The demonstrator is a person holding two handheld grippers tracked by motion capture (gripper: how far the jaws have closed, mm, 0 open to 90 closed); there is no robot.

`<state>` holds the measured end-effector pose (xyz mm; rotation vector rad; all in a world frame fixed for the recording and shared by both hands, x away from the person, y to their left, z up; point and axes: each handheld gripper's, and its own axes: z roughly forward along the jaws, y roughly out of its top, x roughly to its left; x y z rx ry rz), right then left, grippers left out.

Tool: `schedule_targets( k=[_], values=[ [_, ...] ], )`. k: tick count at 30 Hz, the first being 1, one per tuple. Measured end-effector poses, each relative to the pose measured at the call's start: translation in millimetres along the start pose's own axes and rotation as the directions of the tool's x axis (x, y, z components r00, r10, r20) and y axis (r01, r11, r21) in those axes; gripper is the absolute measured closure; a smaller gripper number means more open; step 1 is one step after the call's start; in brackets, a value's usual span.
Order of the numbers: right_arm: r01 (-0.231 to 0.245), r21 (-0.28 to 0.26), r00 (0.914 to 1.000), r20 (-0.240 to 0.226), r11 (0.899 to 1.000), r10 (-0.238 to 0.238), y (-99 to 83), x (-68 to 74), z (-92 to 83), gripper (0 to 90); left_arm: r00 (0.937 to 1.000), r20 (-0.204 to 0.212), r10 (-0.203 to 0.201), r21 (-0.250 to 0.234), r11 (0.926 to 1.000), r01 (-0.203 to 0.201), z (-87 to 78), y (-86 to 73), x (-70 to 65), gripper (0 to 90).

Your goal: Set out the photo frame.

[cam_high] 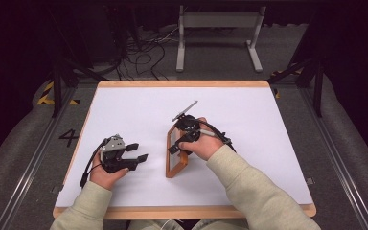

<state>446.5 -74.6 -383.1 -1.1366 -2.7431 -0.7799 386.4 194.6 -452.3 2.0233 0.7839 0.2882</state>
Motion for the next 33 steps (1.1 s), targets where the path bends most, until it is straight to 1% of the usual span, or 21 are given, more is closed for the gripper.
schedule_targets(
  k=[2,7,8,11,12,13,14,16,19,22,24,25,26,29,33],
  values=[
    [-0.018,0.004,0.9998,0.005,1.0,0.018,0.3,0.9,0.1,35.3,1.0,-0.001,0.0,0.0,1.0,0.0,0.0,0.0,0.0,39.3],
    [-0.023,0.012,0.9997,0.013,1.0,0.023,0.8,1.6,-0.1,37.7,1.0,-0.001,0.0,0.0,1.0,0.0,-0.1,0.0,0.1,39.3],
    [-0.021,0.021,0.9996,0.022,1.0,0.02,0.8,1.4,-1.0,40.0,1.0,-0.001,0.0,-0.001,1.0,0.0,-0.2,-0.1,0.1,39.3],
    [-0.047,0.021,0.9985,0.029,0.999,0.047,0.5,2.0,-1.9,43.3,1.0,-0.004,0.003,-0.004,1.0,-0.003,-0.4,-0.1,0.2,39.2],
    [-0.047,0.021,0.9985,0.029,0.999,0.047,0.5,2.0,-1.9,43.3,1.0,-0.004,0.003,-0.004,1.0,-0.003,-0.4,-0.1,0.2,39.2],
    [-0.062,0.017,0.9975,0.036,0.998,0.061,0.5,2.3,-2.0,45.9,1.0,-0.004,0.002,-0.002,1.0,-0.002,-0.6,0.0,0.2,39.2],
    [-0.065,0.022,0.9973,0.035,0.998,0.064,0.4,2.1,-3.2,49.2,1.0,-0.003,0.003,-0.003,1.0,-0.003,-0.6,0.0,0.1,39.3],
    [-0.09,0.018,0.9952,0.039,0.996,0.089,-0.1,1.7,-4.6,51.8,1.0,0.001,0.001,-0.004,1.0,-0.001,-0.2,-0.1,0.0,39.3],
    [-0.105,0.023,0.9937,0.043,0.994,0.104,0.7,1.8,-5.0,54.6,1.0,0.002,0.0,-0.003,1.0,0.0,-0.2,0.0,0.0,39.3],
    [-0.12,0.027,0.9919,0.046,0.992,0.118,1.5,-0.1,-6.4,60.0,1.0,-0.004,0.006,-0.001,1.0,-0.006,-1.0,0.0,0.4,39.3],
    [-0.122,0.022,0.992,0.033,0.992,0.122,1.7,-1.1,-7.2,61.7,1.0,-0.006,0.001,-0.002,1.0,-0.001,-1.4,0.0,0.5,39.3],
    [-0.121,0.017,0.9923,0.027,0.992,0.121,1.7,-1.1,-7.2,62.6,0.9999,-0.013,-0.004,-0.005,1.0,0.003,-1.7,-0.1,0.2,39.3],
    [-0.117,0.011,0.993,0.018,0.993,0.117,1.9,-0.9,-7.3,63.7,0.9998,-0.02,0.0,-0.01,0.9999,-0.001,-3.0,0.2,0.8,39.7],
    [-0.115,-0.007,0.9932,-0.021,0.993,0.115,3.4,1.5,-9.3,68.1,0.9996,-0.025,-0.015,-0.022,0.9997,0.015,-5.4,0.1,2.2,40.5],
    [-0.102,-0.013,0.9918,-0.08,0.995,0.1,6.2,11.1,-16.1,75.0,0.9993,-0.032,-0.02,-0.023,0.9996,0.02,-5.8,-0.5,2.9,40.9]
  ],
)
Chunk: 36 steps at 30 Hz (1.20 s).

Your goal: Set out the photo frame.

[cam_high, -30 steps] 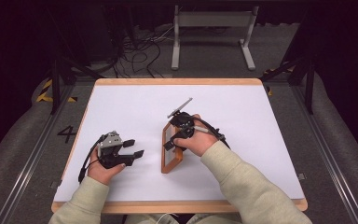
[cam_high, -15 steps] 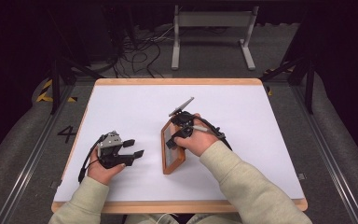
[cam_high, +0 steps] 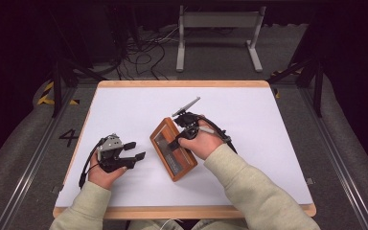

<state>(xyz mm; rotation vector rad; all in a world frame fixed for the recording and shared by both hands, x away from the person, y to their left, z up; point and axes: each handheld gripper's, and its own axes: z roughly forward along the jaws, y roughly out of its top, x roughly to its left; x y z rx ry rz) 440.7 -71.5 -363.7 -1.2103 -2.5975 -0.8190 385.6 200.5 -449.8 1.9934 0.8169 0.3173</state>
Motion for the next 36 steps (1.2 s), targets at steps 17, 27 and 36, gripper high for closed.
schedule_targets(
  k=[17,27,36],
  values=[
    [0.47,0.149,0.869,0.094,0.87,-0.486,9.0,35.9,-45.5,75.5,1.0,-0.005,0.003,-0.009,1.0,-0.003,-2.8,-0.5,0.9,41.8],
    [0.633,0.232,0.757,0.016,0.739,-0.653,9.2,29.8,-63.0,75.5,1.0,-0.005,0.001,-0.007,1.0,-0.001,-2.1,-0.8,0.4,41.8],
    [0.671,0.289,0.7181,-0.026,0.682,-0.695,9.1,13.7,-65.1,75.5,1.0,0.006,0.003,0.003,1.0,-0.003,-0.9,-1.1,0.3,41.8]
  ],
)
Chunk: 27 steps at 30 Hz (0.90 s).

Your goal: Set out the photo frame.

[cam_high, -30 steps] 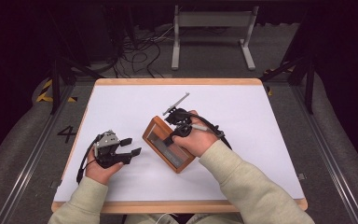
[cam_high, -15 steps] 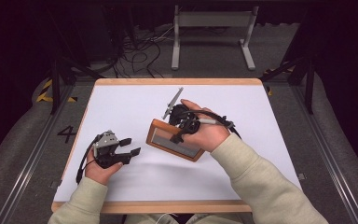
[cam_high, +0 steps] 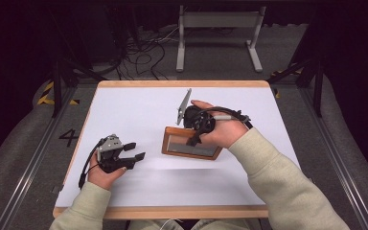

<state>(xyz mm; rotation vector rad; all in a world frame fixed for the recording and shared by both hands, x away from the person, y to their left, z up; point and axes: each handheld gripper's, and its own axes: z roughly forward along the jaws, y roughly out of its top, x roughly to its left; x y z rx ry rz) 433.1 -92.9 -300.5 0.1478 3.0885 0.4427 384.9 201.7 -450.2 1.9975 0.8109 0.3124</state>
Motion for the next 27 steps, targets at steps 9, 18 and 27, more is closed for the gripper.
schedule_targets(
  k=[9,18,27],
  values=[
    [-0.004,0.069,0.9977,-0.067,0.998,0.009,-11.5,-16.1,17.5,75.5,1.0,0.002,-0.004,0.001,1.0,0.004,0.4,-0.2,-0.2,41.8],
    [0.028,0.122,0.9911,-0.133,0.992,-0.012,-16.9,-23.6,41.2,75.5,1.0,0.003,-0.005,0.0,1.0,0.005,0.7,-0.4,-0.1,41.8],
    [0.033,0.115,0.9895,-0.144,0.993,-0.016,-15.4,-26.3,50.8,75.5,1.0,0.001,-0.006,0.002,1.0,0.006,0.5,-0.6,-0.1,41.8]
  ],
)
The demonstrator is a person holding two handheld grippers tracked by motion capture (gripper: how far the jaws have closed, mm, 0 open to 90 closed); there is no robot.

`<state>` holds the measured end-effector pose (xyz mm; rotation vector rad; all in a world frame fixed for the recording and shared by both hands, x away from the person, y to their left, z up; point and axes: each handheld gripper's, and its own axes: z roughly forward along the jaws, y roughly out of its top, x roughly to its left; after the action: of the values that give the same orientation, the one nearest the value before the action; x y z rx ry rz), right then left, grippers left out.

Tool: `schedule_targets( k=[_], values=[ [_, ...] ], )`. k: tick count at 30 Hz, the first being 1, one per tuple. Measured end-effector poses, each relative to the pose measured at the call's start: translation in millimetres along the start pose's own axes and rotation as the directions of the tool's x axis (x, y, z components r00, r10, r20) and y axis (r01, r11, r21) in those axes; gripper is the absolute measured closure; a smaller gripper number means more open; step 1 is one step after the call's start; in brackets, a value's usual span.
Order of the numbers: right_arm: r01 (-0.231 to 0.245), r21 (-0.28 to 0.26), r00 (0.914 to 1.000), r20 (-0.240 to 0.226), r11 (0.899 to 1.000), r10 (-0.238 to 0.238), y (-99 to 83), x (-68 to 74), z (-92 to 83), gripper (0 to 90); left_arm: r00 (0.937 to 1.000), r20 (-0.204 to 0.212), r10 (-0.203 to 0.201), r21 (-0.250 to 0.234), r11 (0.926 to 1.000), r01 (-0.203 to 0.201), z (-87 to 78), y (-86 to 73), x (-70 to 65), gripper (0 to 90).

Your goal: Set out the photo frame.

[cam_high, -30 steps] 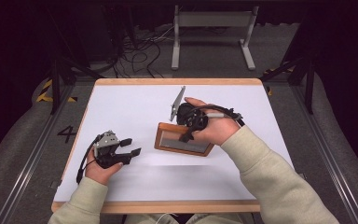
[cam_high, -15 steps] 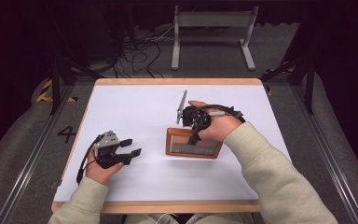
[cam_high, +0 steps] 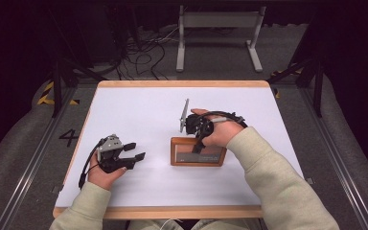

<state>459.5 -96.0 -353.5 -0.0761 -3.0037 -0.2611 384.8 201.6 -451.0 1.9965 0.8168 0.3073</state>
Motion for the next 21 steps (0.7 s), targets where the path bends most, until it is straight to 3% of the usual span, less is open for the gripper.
schedule_targets(
  k=[5,14,21],
  values=[
    [0.003,0.003,1.0,-0.003,1.0,-0.003,3.4,0.0,3.7,75.4,1.0,-0.002,0.002,0.0,1.0,-0.002,-0.3,-0.1,-0.4,41.8],
    [-0.041,-0.05,0.9989,-0.023,0.998,0.04,-2.4,-7.2,4.3,74.8,1.0,-0.001,0.003,0.003,1.0,-0.003,0.0,-0.1,-0.5,41.8],
    [-0.06,-0.085,0.9982,0.004,0.995,0.061,-6.2,-12.0,4.5,69.8,1.0,-0.003,0.001,0.002,1.0,-0.001,-0.3,-0.2,-0.5,41.8]
  ],
)
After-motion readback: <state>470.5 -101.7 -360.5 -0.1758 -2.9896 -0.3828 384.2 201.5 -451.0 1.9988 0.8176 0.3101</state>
